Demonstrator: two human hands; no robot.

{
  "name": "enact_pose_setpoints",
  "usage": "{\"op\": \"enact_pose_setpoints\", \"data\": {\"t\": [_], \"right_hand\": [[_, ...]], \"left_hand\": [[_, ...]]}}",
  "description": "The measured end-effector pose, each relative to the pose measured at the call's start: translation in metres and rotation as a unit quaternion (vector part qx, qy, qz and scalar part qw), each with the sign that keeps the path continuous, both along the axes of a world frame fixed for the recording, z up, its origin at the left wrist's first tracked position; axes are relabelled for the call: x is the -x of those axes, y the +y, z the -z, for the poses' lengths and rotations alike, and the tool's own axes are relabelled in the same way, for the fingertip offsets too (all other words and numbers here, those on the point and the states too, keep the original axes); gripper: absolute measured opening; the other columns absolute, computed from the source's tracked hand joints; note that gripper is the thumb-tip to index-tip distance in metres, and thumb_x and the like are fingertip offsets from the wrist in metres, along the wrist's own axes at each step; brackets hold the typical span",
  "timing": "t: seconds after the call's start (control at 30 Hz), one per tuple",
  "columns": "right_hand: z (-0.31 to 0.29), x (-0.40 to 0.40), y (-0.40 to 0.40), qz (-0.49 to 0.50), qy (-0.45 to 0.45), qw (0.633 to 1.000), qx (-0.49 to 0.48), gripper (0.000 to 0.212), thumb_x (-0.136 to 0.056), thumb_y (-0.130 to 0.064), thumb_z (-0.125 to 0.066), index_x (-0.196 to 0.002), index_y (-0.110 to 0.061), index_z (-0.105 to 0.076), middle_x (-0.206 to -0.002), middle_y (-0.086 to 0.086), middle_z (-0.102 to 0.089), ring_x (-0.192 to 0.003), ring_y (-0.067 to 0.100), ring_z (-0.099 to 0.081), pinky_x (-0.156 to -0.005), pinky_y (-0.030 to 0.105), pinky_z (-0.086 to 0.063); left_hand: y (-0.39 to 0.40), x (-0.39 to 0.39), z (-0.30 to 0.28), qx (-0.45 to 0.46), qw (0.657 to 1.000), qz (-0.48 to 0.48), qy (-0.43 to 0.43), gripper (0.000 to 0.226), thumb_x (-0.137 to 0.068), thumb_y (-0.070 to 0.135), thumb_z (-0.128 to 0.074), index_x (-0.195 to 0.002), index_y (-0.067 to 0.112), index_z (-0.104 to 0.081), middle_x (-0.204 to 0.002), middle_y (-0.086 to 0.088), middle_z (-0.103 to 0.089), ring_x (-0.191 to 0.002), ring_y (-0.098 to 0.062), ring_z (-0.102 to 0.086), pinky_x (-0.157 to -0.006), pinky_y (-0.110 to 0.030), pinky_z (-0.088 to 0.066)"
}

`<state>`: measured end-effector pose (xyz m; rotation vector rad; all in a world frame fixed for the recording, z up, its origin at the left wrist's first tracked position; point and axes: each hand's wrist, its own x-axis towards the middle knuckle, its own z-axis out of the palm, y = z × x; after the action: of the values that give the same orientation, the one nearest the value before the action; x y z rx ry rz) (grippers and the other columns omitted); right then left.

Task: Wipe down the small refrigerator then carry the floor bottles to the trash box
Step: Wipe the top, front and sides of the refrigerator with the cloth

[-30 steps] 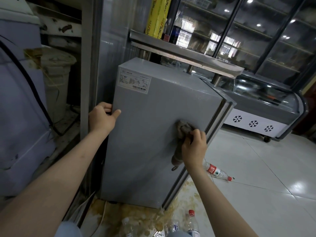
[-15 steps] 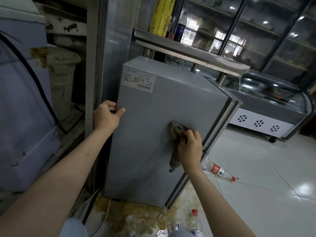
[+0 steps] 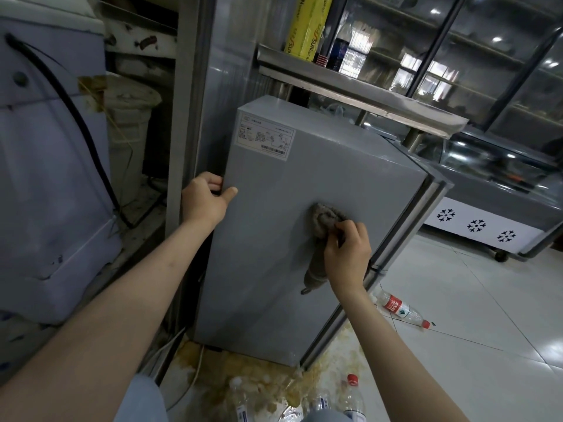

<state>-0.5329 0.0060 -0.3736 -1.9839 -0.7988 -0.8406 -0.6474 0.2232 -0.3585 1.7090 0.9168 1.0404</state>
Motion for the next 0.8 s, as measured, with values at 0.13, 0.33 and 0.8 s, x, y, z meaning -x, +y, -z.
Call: {"op": "enact_pose_setpoints", "data": {"t": [0.13,0.33,0.8], "right_hand": [[-0.010,-0.001,0.006,0.004,-0.001,1.000,-0.031,0.008,-0.077,0.009,-0.057,-0.080,0.002,-0.060,-0.083,0.014,-0.056,-0.073,0.022,-0.050,-0.065,0.017,-0.030],[0.003,-0.001,0.005,-0.009,-0.027,0.999,0.041,0.010,-0.077,0.011,-0.057,-0.082,0.003,-0.060,-0.085,0.016,-0.056,-0.075,0.032,-0.053,-0.063,0.026,-0.036],[0.005,0.008,0.025,-0.080,-0.081,0.989,0.090,0.014,-0.074,0.005,-0.065,-0.087,0.002,-0.069,-0.083,0.015,-0.063,-0.074,0.036,-0.062,-0.055,0.033,-0.051]], "left_hand": [[0.002,0.000,0.000,0.003,1.000,0.009,-0.003,0.030,-0.079,0.026,-0.073,-0.103,0.012,-0.061,-0.101,-0.001,-0.065,-0.087,-0.016,-0.060,-0.076,-0.027,-0.047],[0.003,0.001,0.000,0.000,1.000,0.013,-0.009,0.031,-0.079,0.026,-0.073,-0.104,0.012,-0.062,-0.100,0.001,-0.063,-0.087,-0.014,-0.058,-0.078,-0.027,-0.047],[-0.001,0.005,0.005,-0.004,1.000,-0.016,0.026,0.039,-0.078,0.041,-0.072,-0.098,0.010,-0.064,-0.091,0.000,-0.066,-0.083,-0.016,-0.061,-0.074,-0.030,-0.051]]}}
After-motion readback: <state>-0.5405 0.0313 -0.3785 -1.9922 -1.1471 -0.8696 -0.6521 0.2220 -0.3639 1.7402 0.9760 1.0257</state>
